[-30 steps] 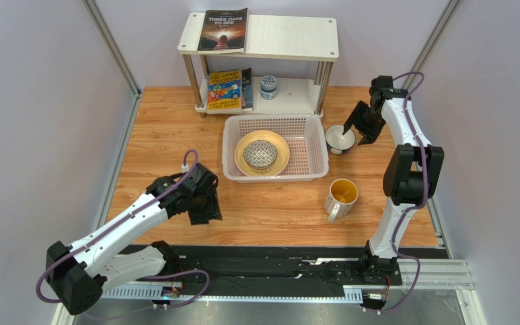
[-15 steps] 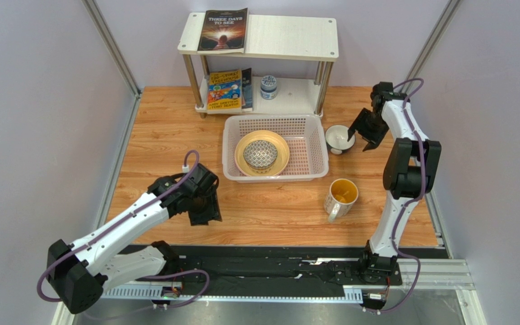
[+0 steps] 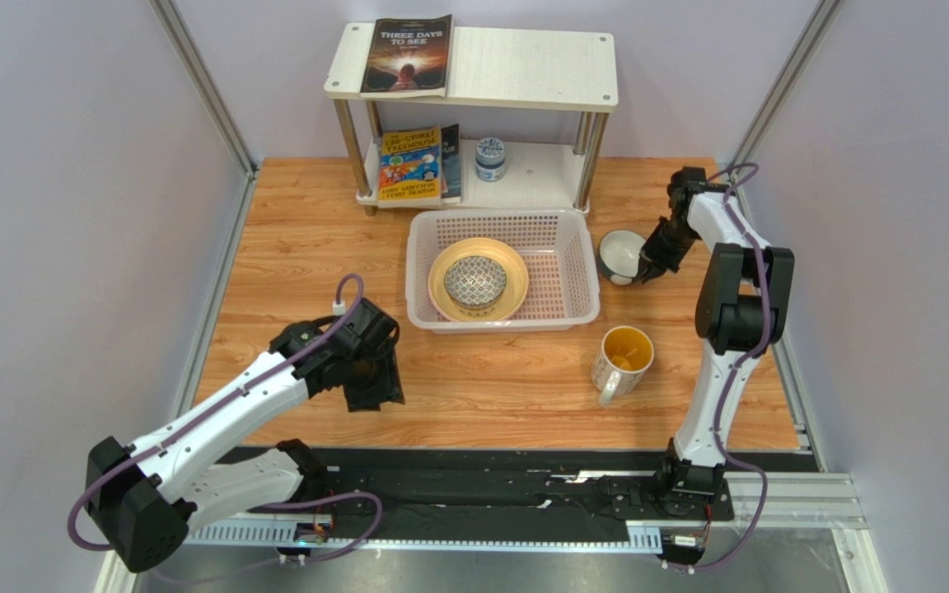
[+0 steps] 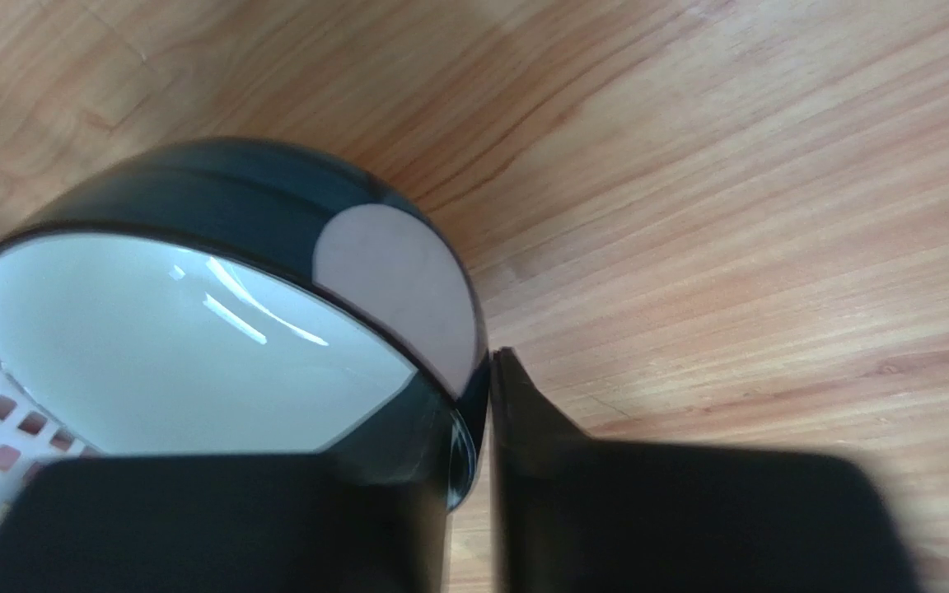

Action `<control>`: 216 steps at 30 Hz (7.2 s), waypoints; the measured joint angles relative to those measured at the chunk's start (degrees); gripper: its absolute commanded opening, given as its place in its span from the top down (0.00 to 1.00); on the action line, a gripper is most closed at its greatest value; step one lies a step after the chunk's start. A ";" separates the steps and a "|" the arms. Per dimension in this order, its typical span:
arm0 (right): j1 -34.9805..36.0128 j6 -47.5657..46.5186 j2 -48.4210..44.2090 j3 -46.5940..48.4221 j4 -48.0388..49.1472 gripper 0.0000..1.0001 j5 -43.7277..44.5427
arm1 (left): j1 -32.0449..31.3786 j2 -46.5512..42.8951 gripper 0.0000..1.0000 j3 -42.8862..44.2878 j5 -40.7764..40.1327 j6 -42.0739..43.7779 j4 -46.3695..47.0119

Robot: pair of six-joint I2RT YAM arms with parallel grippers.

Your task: Place the mixed dishes into the plastic bin

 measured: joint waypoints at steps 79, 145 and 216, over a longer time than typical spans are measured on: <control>39.39 1.07 0.39 21.20 -8.59 0.46 2.95 | 0.00 -0.74 0.47 -0.70 0.50 -0.11 0.09; 8.74 3.04 -57.83 -49.35 -4.85 1.00 2.84 | 0.00 0.37 0.47 -1.14 0.90 1.29 1.73; 25.77 -11.58 -6.29 6.88 -11.50 1.00 6.14 | 0.00 -0.15 0.47 -1.14 0.44 1.29 -0.11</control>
